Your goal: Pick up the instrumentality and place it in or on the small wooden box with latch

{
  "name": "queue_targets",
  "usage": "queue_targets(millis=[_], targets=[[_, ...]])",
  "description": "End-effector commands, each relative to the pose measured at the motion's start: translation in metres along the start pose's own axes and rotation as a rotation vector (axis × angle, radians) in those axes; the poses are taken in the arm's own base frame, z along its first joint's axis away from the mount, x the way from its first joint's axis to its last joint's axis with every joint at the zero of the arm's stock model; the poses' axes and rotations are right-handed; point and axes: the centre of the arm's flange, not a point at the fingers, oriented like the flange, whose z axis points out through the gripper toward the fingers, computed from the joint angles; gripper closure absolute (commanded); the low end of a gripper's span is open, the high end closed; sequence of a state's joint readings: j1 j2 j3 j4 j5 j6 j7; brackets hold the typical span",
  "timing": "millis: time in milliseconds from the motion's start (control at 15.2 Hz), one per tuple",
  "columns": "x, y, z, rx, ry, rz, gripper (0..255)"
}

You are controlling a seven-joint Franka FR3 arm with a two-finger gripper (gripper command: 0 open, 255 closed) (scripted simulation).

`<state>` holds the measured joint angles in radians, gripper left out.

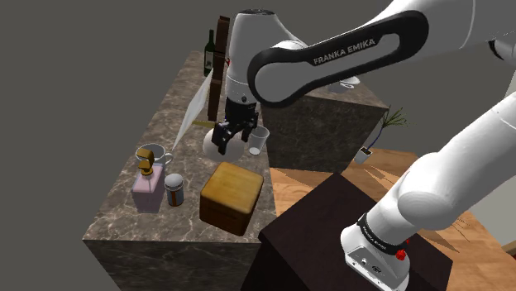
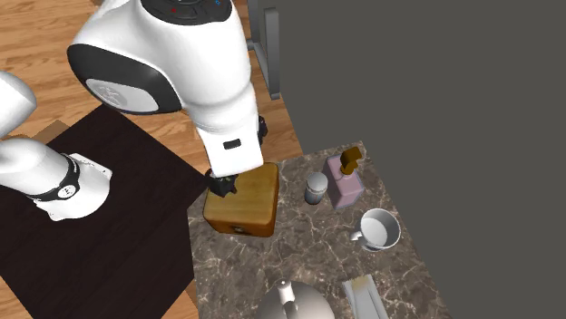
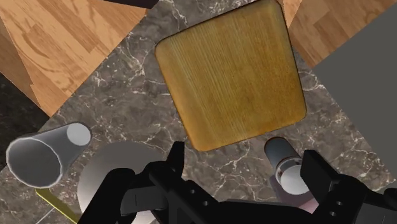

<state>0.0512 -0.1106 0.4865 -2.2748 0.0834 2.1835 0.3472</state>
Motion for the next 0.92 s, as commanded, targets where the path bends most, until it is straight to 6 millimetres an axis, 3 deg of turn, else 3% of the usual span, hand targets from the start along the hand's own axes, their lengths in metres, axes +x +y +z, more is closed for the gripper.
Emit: queue_targets(millis=[0,858], targets=[[0.014,-0.017,0.019,-0.001,0.001,0.002,0],[0.097,-0.115,0.136,-0.020,-0.001,0.008,0]])
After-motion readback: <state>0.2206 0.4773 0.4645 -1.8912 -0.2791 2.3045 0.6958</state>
